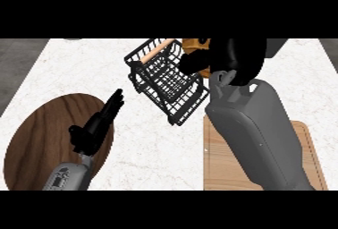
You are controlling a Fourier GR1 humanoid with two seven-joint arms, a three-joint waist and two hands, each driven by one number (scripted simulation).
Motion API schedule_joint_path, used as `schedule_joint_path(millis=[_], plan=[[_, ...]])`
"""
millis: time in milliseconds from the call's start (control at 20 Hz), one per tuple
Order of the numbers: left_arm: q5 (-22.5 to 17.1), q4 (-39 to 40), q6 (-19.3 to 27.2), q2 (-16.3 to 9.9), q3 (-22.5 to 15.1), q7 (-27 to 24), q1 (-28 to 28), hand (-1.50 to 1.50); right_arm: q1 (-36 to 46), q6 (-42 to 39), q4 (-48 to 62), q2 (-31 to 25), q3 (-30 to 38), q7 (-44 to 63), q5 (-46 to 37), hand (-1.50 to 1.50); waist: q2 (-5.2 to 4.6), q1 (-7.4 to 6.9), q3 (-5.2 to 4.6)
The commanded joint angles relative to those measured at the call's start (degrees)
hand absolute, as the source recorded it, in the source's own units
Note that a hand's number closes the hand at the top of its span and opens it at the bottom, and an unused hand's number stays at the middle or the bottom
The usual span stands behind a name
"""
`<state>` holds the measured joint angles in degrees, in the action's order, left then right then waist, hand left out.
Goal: Pick the croissant from the cutting board and place it in the tiered basket
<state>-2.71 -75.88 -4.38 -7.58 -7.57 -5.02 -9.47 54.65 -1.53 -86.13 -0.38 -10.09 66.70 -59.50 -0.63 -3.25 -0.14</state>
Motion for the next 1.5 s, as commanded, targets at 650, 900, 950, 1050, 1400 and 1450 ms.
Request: schedule_joint_path(millis=[650, 900, 950, 1050, 1400, 1450], plan=[[0.2, -1.9, -0.9, 0.7, -0.6, 0.0, 1.2, 0.00, 19.3, 26.7, 40.1, 0.4, 4.7, -2.3, 16.9, 1.50, -0.29, -2.17, 0.04], [-1.0, -2.3, -2.0, -0.4, 0.7, 1.8, -1.2, 0.00, 19.8, 32.1, 42.5, 0.4, 12.2, -1.6, 25.4, 1.50, -0.42, -2.21, 0.09], [0.7, 0.3, -1.2, 0.7, -0.5, 1.3, -2.3, 0.00, 20.3, 32.8, 43.7, 0.4, 11.2, -1.1, 28.1, 1.50, -0.64, -2.21, 0.04], [0.3, -0.1, -1.3, -0.4, 0.6, -0.5, 0.3, 0.00, 20.7, 34.7, 43.2, 0.4, 12.3, -1.5, 31.6, -1.50, -0.09, -1.46, 0.05], [0.8, 1.5, -0.5, 1.6, 0.1, -0.4, -0.5, 0.00, 24.7, 49.9, 50.0, 0.4, 8.2, -6.4, 34.2, -1.50, -0.21, -0.53, 0.00], [-0.1, -2.7, -1.1, -0.2, 0.7, 2.2, 1.4, 0.00, 23.0, 52.2, 49.9, 0.4, 7.5, -7.3, 31.3, -1.50, 0.30, 0.00, 0.06]])
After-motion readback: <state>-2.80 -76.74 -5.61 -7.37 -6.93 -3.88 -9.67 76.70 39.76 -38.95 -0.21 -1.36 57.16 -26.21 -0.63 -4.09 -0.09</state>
